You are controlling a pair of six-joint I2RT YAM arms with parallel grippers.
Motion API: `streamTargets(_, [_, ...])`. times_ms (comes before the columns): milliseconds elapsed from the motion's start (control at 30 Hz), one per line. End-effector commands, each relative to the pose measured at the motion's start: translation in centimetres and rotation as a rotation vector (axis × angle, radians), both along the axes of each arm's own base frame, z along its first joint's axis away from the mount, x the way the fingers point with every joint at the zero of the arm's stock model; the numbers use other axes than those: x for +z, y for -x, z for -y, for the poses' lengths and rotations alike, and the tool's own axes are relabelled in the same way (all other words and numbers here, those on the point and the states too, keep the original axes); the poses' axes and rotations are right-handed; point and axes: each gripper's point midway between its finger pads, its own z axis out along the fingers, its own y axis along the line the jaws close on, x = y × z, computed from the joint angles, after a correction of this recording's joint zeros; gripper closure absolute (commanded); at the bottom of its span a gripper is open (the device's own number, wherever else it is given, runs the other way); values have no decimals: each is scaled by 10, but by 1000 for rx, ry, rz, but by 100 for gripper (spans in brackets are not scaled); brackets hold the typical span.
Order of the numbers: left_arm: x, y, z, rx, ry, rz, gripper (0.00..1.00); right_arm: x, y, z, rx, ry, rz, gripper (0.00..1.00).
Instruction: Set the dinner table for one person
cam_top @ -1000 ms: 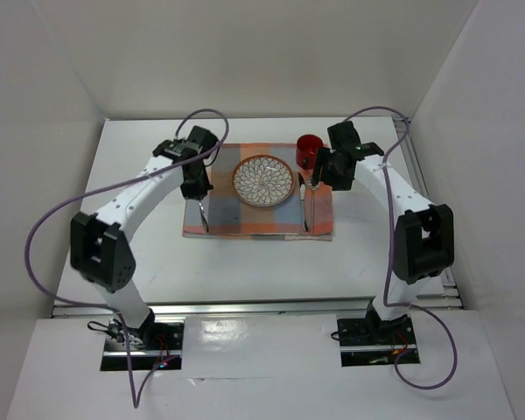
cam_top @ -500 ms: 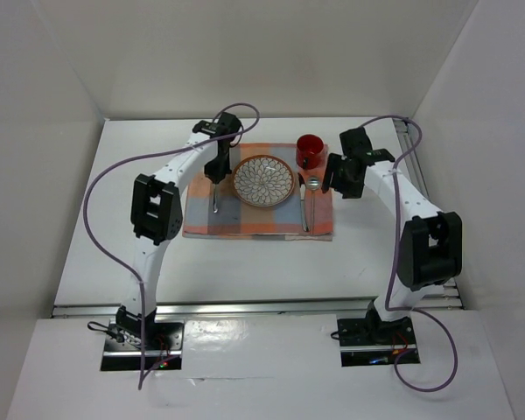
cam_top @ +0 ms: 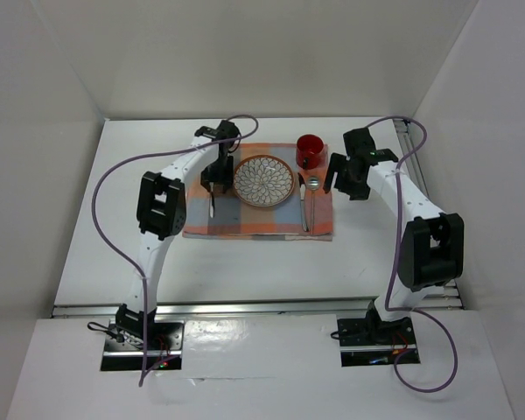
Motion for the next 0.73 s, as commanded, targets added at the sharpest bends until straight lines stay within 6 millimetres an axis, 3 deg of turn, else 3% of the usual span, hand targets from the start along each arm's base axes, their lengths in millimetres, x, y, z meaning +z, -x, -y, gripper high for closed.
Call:
streamTargets(0, [38,-6,5,-23,33,72,36,24,4,8,-28,14,50,17])
streamTargets(67, [54,-4,4,-32,37,92,32,29,3,11,-61,15,65,9])
streamTargets(133, [86,-7,5,-32,58,153,30,36,1,16,-105,9,94,0])
streamTargets(367, [189,11,13,-99,198,359,29,65,0,34,-221,28,220,0])
streamTargets(400, [200,15,16,-110,230,390,29,63,0,34,-221,28,220,0])
streamTargets(433, [193,27,22,-132,272,367,28,64,3,35,-221,28,223,0])
streamTargets(467, [220,36,23,-139,319,434,26,69,2,34,-221,22,243,0])
streamTargets(567, [238,52,25,-142,381,501,23,68,8,39,-230,23,244,0])
streamTargets(700, [241,65,20,-136,391,515,22,78,15,38,-217,8,302,0])
